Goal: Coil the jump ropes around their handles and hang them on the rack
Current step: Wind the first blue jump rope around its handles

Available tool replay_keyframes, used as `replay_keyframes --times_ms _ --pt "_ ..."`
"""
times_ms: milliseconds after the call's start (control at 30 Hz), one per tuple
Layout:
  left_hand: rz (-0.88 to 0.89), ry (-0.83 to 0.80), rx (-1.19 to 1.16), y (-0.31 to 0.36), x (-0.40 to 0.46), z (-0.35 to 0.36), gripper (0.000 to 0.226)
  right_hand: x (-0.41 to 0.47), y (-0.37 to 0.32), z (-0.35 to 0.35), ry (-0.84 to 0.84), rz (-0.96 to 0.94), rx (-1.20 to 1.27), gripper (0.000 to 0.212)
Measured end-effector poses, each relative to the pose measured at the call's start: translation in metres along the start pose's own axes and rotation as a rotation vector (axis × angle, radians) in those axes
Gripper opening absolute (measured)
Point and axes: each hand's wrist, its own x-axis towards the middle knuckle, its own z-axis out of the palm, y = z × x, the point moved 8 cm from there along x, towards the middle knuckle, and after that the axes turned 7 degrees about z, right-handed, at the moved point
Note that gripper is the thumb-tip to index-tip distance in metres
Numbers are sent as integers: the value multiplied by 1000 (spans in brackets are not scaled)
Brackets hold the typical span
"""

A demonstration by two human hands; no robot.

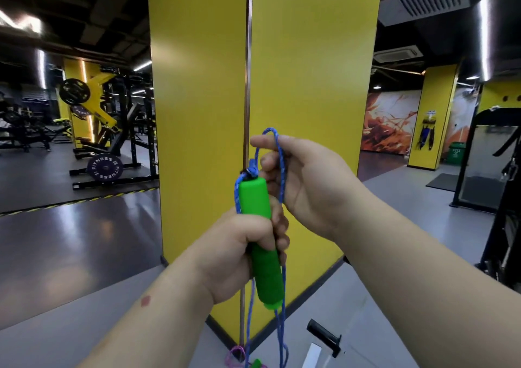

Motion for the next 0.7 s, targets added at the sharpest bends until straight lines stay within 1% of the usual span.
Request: replay_keyframes --times_ms 67,100,167,300,367,433,467,533,567,633,700 --pt "51 40 -38 16 6 -3 24 -5 18 -14 65 -5 -74 31" --pt "67 48 -62 24 9 -4 24 -8 29 -20 92 -18 -147 29" --pt "81 66 -100 40 15 -7 23 -19 55 -27 92 -20 -276 28" --pt "97 98 -100 61 23 -15 23 -44 94 -22 32 92 -355 36" --pt "110 132 -79 64 22 -23 22 -48 94 -23 76 95 -373 33" --pt "103 170 -30 58 16 -31 22 -43 80 -26 144 63 -305 32" --pt "85 168 -2 50 12 -32 22 -39 71 -26 153 44 -222 32" --pt "33 113 14 25 1 -26 24 -28 50 -22 130 7 -54 30" --pt "9 74 -3 11 -5 -20 24 -22 40 -19 112 -5 -7 28" --pt "-21 8 -53 -11 -15 -6 24 -14 26 -12 87 -13 12 27" --pt "-40 -11 -76 -23 -19 1 24 -8 17 -9 73 -18 35 28"
